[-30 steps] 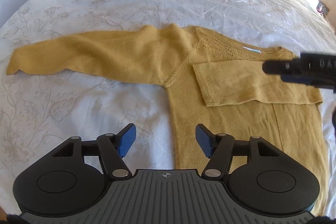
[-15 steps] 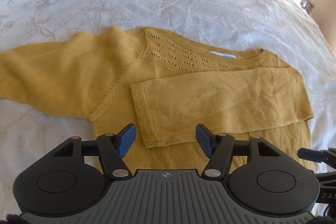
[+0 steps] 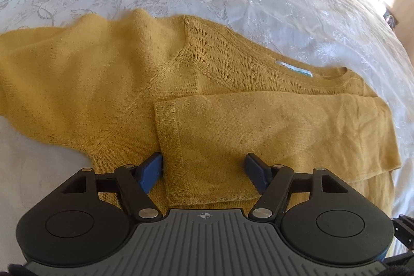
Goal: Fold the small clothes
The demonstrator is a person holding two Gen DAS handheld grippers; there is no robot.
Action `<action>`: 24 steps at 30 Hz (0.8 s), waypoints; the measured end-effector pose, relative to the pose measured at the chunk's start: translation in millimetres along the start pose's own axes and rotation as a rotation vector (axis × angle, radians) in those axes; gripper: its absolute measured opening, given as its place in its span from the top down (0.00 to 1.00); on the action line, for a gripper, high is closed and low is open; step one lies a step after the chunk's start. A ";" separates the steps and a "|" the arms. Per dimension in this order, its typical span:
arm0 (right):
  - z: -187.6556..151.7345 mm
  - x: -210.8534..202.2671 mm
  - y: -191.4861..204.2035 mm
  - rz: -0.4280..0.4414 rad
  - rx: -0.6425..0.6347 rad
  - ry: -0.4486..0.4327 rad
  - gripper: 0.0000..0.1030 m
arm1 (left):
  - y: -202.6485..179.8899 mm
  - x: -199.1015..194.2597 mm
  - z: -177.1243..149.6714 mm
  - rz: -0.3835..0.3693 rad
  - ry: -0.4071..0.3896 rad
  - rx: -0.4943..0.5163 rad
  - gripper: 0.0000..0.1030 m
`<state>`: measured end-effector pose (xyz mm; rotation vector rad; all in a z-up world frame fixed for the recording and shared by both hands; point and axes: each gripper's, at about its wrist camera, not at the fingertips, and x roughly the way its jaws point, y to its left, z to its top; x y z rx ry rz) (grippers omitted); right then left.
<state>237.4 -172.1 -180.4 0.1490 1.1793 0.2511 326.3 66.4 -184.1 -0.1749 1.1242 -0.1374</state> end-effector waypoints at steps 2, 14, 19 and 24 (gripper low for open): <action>-0.9 -0.6 -0.6 0.003 0.003 -0.002 0.15 | -1.7 -1.0 -0.7 0.028 -0.017 -0.015 0.54; -1.0 -19.2 -5.6 0.022 0.061 -0.038 0.16 | -36.9 -76.3 15.1 0.115 -0.239 0.223 0.94; 0.4 -38.9 -18.6 0.012 0.097 -0.095 0.16 | -6.4 -77.7 21.5 0.181 -0.207 0.162 0.94; 15.7 -51.5 -41.5 -0.036 0.111 -0.158 0.16 | 15.5 -44.9 17.0 0.208 -0.096 0.162 0.93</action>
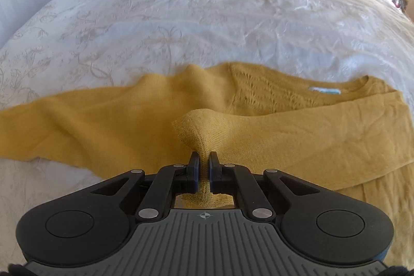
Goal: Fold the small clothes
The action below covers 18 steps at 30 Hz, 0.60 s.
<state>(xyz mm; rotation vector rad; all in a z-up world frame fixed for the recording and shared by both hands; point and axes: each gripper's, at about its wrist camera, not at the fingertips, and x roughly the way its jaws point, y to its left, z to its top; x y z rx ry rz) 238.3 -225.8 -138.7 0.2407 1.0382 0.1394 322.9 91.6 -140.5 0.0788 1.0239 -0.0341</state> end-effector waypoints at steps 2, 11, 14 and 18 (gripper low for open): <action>12.8 0.6 -11.0 -0.029 0.003 -0.024 0.16 | -0.9 7.7 -2.8 0.025 0.015 0.010 0.91; 80.0 29.7 -80.9 -0.040 0.176 -0.080 0.23 | -4.9 34.5 -13.0 0.068 0.079 0.019 0.62; 99.3 44.1 -95.0 -0.049 0.188 -0.075 0.36 | 0.2 35.7 -16.0 0.071 0.061 -0.021 0.52; 114.8 64.5 -101.0 -0.065 0.150 -0.054 0.45 | 9.9 36.8 -19.2 0.058 0.042 -0.094 0.40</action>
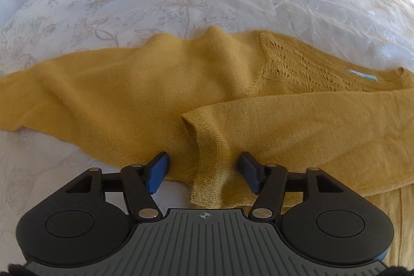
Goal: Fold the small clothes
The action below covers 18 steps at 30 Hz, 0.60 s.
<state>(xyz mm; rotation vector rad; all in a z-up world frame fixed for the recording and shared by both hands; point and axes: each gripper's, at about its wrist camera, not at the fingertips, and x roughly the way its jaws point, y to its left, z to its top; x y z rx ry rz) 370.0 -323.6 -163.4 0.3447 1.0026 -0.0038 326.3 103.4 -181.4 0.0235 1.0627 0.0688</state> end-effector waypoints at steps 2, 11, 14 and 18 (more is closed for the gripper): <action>2.0 10.3 0.2 0.008 -0.017 0.025 0.49 | 0.8 1.1 0.0 0.001 -0.005 -0.002 0.33; 17.4 29.1 5.6 -0.025 -0.064 0.044 0.91 | 3.9 5.8 2.0 0.004 -0.008 0.004 0.19; 25.1 36.1 0.0 -0.086 -0.054 0.043 0.96 | 5.1 6.4 2.6 0.002 -0.007 0.007 0.16; 27.4 17.5 -8.6 -0.062 -0.020 0.000 0.84 | 7.0 6.5 4.5 -0.007 0.005 0.006 0.13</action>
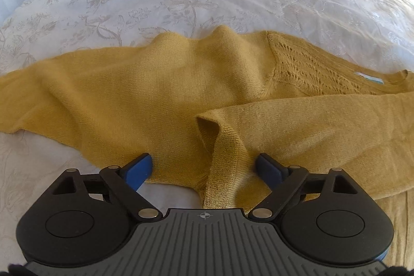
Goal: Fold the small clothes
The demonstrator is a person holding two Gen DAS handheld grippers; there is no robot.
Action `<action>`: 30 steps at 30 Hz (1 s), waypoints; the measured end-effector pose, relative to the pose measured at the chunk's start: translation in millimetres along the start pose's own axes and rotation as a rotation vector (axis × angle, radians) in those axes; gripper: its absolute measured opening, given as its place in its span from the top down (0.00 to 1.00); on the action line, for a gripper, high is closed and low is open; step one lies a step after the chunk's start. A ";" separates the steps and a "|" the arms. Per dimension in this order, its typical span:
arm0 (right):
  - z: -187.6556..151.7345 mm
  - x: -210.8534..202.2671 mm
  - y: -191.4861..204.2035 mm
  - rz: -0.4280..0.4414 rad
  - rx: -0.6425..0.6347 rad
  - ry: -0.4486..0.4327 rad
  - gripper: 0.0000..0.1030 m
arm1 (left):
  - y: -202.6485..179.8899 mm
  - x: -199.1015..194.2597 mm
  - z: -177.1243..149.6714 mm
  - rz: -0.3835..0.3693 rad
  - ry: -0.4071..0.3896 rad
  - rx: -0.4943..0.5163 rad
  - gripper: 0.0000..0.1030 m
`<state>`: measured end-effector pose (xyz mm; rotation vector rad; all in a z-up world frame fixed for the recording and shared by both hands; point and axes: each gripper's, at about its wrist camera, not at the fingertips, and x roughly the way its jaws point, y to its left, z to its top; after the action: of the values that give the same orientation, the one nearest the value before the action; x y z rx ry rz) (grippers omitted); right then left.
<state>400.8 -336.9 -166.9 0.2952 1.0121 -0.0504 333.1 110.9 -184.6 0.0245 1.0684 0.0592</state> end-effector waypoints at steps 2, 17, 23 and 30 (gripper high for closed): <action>-5.3 -16.7 4.0 0.029 -0.029 -0.019 0.78 | -0.2 1.1 0.6 0.001 0.005 0.004 0.09; -91.6 -22.1 -5.3 -0.149 -0.097 0.132 0.14 | 9.9 3.5 4.1 0.003 0.060 -0.005 0.00; -95.8 -53.9 3.0 -0.172 -0.099 0.078 0.14 | 34.5 -2.6 -1.8 0.077 0.070 -0.058 0.00; -115.5 -95.7 50.2 -0.045 -0.125 0.023 0.13 | 57.1 -21.6 -6.6 0.059 0.066 -0.075 0.00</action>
<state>263.1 -266.9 -132.4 0.1589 1.0403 -0.0245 314.9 166.5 -166.0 -0.0134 1.1304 0.1539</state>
